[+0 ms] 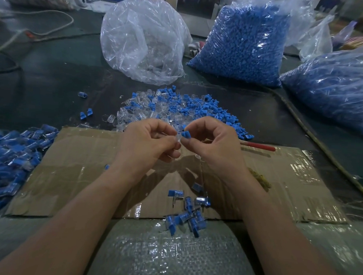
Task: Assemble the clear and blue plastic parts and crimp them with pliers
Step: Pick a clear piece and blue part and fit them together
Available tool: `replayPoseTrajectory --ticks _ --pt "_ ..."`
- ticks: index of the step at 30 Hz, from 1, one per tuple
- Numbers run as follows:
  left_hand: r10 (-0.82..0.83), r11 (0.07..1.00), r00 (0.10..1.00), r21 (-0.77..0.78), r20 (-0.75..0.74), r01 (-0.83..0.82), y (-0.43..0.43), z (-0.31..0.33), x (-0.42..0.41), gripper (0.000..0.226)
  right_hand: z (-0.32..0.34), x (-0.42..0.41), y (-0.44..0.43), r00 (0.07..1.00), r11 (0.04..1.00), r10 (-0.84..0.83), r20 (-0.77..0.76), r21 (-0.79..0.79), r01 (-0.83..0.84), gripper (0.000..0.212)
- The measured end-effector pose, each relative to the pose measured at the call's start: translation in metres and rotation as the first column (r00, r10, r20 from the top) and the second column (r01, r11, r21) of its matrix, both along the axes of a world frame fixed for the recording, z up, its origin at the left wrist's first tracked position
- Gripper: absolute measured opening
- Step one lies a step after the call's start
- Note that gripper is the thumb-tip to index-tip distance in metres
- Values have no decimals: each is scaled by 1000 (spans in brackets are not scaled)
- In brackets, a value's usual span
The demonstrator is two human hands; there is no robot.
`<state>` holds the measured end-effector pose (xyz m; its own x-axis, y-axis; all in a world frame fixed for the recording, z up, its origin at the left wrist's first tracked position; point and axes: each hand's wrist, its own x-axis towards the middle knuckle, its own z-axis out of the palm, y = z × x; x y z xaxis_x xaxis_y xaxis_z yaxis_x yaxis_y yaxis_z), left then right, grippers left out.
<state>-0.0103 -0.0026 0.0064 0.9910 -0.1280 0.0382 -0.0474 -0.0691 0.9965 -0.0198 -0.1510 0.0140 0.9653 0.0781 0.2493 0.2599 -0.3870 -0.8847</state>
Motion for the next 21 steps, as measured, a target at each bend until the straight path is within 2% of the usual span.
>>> replayPoseTrajectory --ticks 4,12,15,21 --pt "-3 1000 1000 6 -1 3 0 0 1 10 1 -2 1 998 998 56 -1 8 -56 20" --pt "-70 997 997 -39 42 72 0 3 -3 7 1 -2 -1 998 998 64 9 -13 -64 20" --pt "-85 996 995 -37 49 87 -1 4 -4 23 0 -2 -2 998 998 62 9 1 -62 22" --pt "-51 994 999 -98 -14 50 0 3 -2 7 0 -3 -2 996 996 92 -3 8 -92 23"
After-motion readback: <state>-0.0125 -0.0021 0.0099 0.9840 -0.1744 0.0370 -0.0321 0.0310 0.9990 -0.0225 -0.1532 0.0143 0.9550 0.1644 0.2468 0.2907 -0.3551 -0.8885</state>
